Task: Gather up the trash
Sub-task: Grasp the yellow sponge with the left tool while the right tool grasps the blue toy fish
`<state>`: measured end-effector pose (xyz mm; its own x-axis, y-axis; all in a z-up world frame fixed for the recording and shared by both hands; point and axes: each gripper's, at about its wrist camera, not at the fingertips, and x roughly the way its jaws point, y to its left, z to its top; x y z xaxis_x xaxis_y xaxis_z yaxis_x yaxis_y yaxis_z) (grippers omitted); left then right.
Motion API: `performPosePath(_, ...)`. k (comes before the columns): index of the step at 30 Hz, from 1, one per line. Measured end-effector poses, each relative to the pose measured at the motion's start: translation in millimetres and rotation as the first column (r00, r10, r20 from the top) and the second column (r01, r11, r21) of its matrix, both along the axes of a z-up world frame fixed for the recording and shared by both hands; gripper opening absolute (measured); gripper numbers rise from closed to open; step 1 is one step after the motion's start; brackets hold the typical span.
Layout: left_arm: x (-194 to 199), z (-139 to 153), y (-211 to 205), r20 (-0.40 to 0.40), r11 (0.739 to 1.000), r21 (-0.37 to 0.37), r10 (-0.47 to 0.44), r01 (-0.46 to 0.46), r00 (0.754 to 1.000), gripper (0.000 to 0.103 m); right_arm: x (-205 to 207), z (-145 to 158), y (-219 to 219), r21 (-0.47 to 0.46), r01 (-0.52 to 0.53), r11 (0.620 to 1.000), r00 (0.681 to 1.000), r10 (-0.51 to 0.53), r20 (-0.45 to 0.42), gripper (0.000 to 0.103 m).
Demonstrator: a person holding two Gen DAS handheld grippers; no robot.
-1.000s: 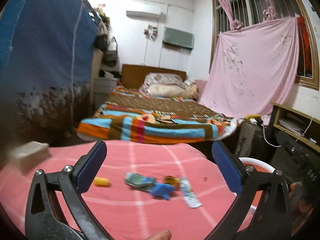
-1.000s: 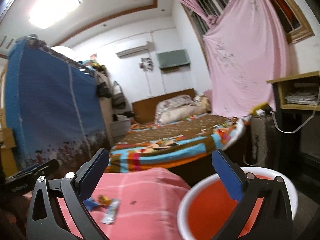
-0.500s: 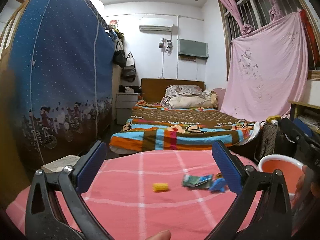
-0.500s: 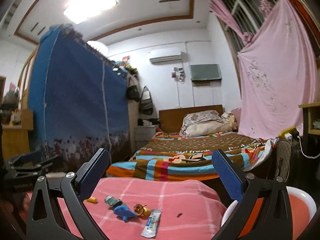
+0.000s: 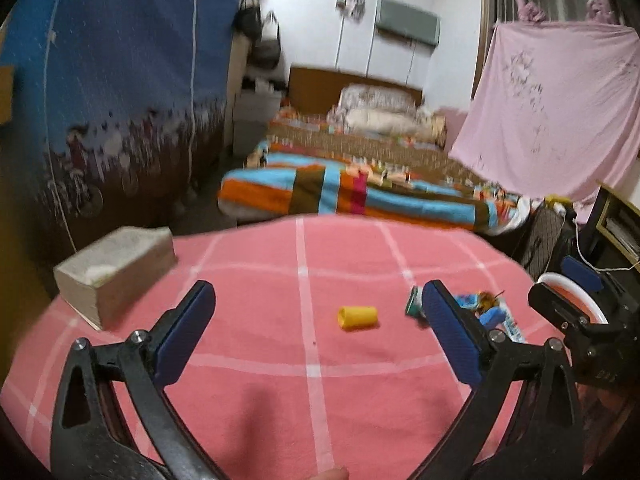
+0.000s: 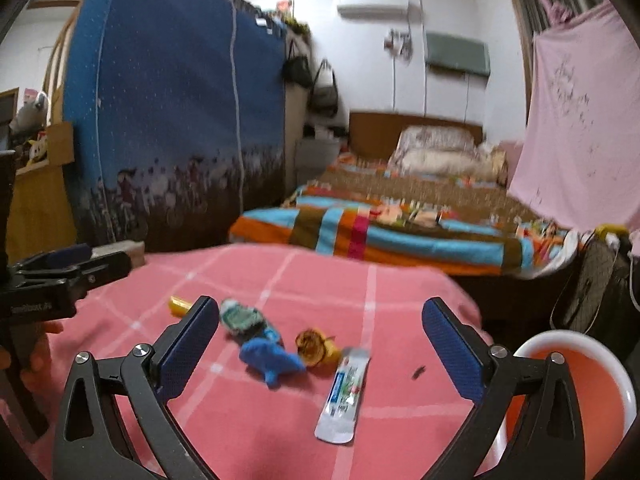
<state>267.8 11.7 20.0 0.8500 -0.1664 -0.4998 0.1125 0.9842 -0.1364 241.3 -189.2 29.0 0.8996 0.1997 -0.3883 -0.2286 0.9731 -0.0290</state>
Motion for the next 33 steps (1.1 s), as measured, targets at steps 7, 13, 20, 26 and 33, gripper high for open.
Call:
performPosePath(7,21.1,-18.4,-7.8,-0.161,0.999,0.007,-0.049,0.051,0.986,0.066,17.5,-20.1,8.7,-0.005,-0.059,0.998,0.982,0.057,-0.179,0.07)
performPosePath(13,32.2,-28.2,-17.4,-0.244,0.995,-0.004,-0.1,0.102,0.965,0.056,22.5,-27.7,19.5,-0.024,-0.112,0.993,0.965,0.103,-0.241,0.052)
performPosePath(20,40.3,-31.2,-30.6,-0.276,0.991,0.015,-0.122,0.131,0.953,0.039,26.1,-29.3,17.5,0.018,-0.146,0.989,0.947,0.145,-0.286,0.046)
performPosePath(26,44.0,-31.4,-33.1,-0.291,0.99,0.027,-0.122,0.135,0.949,0.015,26.6,-30.5,18.5,0.032,-0.157,0.987,0.942,0.16,-0.296,0.042)
performPosePath(33,32.4,-22.7,-37.9,-0.238,0.987,0.055,-0.132,0.149,0.962,0.015,25.3,-30.5,17.9,0.05,-0.153,0.987,0.941,0.161,-0.297,0.041)
